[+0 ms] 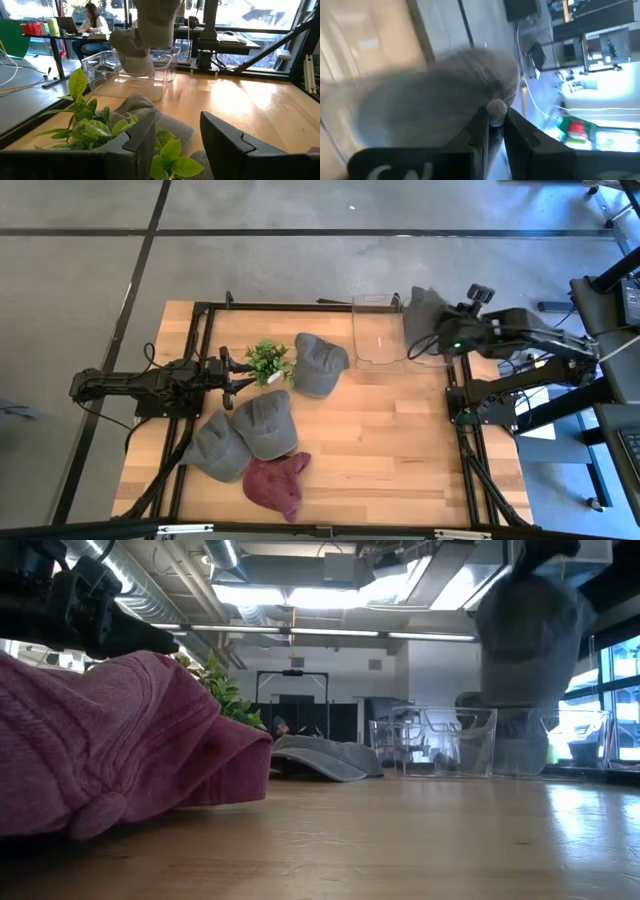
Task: Pick & Place hat
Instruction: Put the gray cap into the right transparent bin
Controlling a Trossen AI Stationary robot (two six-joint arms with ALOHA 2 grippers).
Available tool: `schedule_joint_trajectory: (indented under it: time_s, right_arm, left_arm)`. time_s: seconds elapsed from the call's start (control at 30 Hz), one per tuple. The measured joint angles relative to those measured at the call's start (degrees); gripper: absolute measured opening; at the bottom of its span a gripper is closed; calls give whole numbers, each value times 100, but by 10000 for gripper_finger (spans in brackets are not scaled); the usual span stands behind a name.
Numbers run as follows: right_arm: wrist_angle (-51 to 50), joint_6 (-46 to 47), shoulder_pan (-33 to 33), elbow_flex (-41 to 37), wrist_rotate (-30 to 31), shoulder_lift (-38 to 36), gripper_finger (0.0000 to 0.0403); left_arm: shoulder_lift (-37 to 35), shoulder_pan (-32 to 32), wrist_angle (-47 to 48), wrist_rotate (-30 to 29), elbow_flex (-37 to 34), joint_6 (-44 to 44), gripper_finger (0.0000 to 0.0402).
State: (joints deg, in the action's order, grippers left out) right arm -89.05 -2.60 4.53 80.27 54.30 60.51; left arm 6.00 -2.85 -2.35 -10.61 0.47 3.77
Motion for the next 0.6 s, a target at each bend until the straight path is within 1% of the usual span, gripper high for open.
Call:
schedule_joint_trajectory:
  time_s: [0.17, 0.3, 0.37, 0.47, 0.6]
  right_arm:
    - [46, -86, 210, -882, 43, -33, 45]
    - [137, -64, 306, -1386, 359, -39, 43]
    - [148, -62, 364, -1493, 514, -39, 42]
    - [157, 68, 484, -1456, 714, -42, 22]
    - [167, 41, 648, -1348, 1066, -42, 22]
  left_arm:
    - [0, 0, 0, 0, 1, 0, 148]
    - [0, 0, 0, 0, 2, 0, 148]
    - [0, 1, 0, 0, 1, -1, 148]
    - [0, 2, 0, 0, 2, -1, 148]
    - [0, 2, 0, -2, 0, -2, 148]
